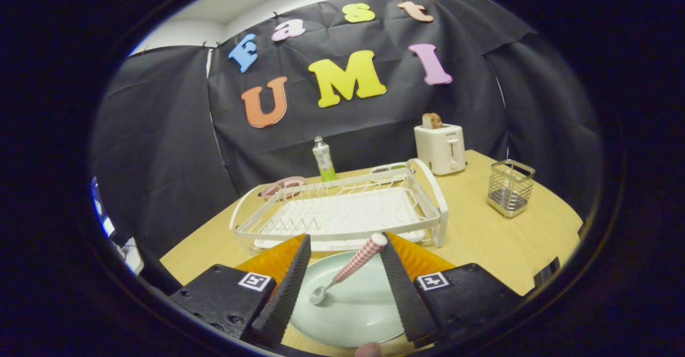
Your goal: Take the plate from the dish rack, then take the spoon from the basket and place it into the plate.
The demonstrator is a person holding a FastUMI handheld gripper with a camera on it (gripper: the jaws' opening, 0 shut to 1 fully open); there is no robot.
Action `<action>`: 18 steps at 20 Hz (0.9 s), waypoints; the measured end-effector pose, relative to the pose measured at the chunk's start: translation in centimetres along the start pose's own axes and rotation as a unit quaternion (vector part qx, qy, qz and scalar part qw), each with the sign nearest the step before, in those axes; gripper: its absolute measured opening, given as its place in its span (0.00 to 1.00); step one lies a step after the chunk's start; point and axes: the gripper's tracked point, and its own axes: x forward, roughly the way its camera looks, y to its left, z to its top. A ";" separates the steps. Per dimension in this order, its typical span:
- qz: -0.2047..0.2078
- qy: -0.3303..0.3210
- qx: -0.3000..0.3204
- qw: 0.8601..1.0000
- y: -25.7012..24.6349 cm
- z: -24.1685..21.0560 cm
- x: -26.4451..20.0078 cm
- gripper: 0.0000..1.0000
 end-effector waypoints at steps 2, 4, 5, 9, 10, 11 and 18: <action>-0.015 -0.020 -0.014 1.000 -1.0 1.3 -0.4 0.92; -0.030 -0.042 -0.030 0.998 -1.7 2.5 -1.2 0.96; -0.034 -0.054 -0.036 0.997 -1.9 3.1 -1.7 0.96; -0.049 -0.090 -0.054 0.993 -2.2 4.9 -4.4 0.97; -0.055 -0.100 -0.059 0.992 -2.3 5.3 -5.4 0.98; -0.059 -0.111 -0.066 0.990 -2.2 5.7 -6.3 0.98; -0.079 -0.138 -0.080 0.984 -1.3 4.4 -12.0 1.00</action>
